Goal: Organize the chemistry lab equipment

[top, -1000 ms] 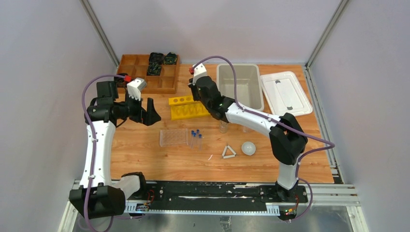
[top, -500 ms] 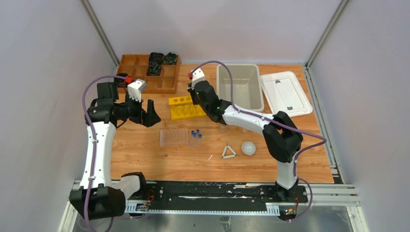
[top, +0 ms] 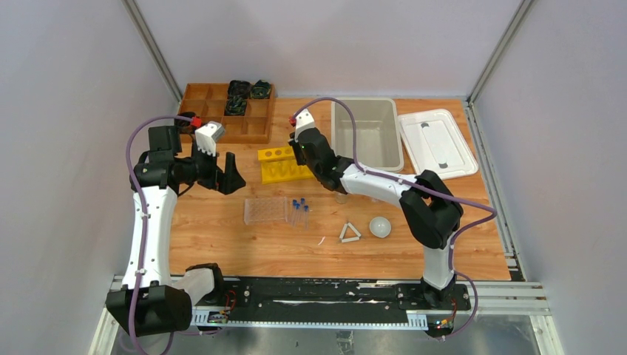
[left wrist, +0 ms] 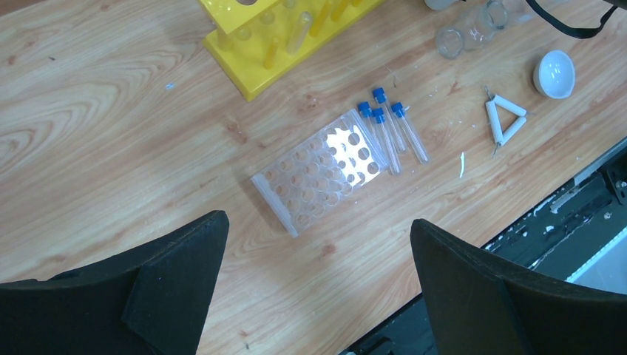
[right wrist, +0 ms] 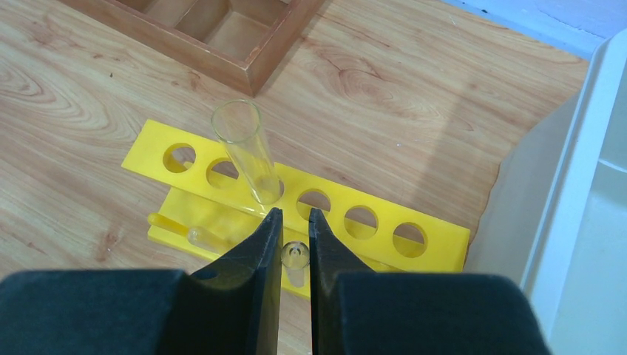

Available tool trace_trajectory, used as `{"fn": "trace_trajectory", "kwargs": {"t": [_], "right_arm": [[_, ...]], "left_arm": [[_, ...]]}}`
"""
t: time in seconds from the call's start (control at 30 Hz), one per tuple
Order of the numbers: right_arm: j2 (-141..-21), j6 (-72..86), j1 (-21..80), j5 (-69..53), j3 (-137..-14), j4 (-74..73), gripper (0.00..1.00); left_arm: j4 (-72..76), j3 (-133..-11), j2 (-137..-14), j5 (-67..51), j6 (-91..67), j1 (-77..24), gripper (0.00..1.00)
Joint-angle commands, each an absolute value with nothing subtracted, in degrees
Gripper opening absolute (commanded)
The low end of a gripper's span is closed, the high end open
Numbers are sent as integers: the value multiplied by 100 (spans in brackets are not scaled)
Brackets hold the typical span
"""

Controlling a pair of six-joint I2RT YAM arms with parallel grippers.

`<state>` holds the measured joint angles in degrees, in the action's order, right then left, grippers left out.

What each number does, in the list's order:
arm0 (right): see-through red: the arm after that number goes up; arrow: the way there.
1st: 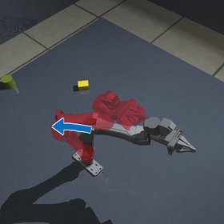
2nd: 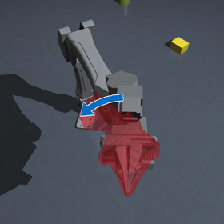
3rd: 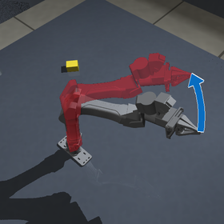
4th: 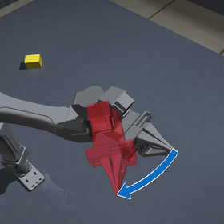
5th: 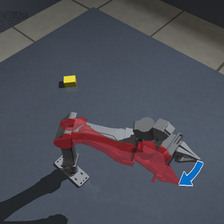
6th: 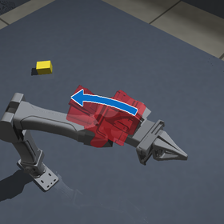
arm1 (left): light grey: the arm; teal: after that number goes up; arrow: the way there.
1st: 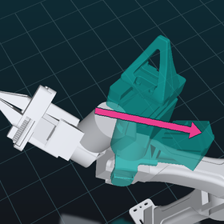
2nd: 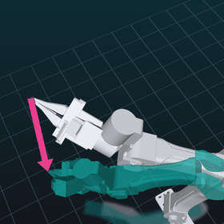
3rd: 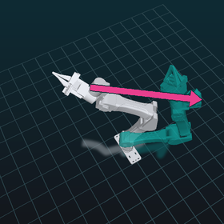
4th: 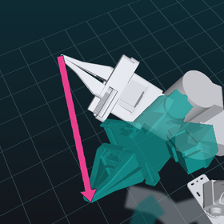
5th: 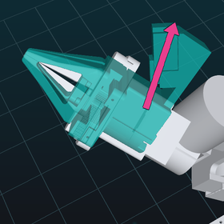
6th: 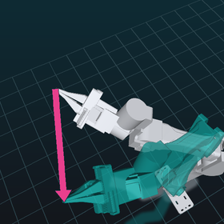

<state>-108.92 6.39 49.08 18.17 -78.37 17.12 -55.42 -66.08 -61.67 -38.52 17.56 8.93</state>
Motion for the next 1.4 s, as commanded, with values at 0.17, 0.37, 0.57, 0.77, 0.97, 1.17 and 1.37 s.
{"fn": "trace_trajectory", "kwargs": {"t": [0.17,0.37,0.57,0.77,0.97,1.17,1.37], "right_arm": [[-11087,673,4851,1799,-7793,1976,0],[-11156,657,4852,1795,-7812,2004,0],[-11222,680,4852,1845,-7727,2064,0],[-11260,822,4852,1894,-7656,2076,8],[-10988,985,4875,1839,-7536,2080,42],[-10479,1183,5039,2156,-7457,1787,43],[-9849,1813,5400,2512,-7319,803,31]], "left_arm": [[-5493,-6546,-6106,-3876,1837,923,100],[-5493,-6545,-6102,-3876,1863,923,100],[-5498,-6550,-6116,-3828,1891,922,100],[-5493,-6567,-6099,-3801,1897,923,100],[-5493,-6575,-6070,-3765,1887,918,100],[-5493,-6594,-6025,-3779,1839,923,100],[-5493,-6615,-5933,-3739,1815,923,100]]}}
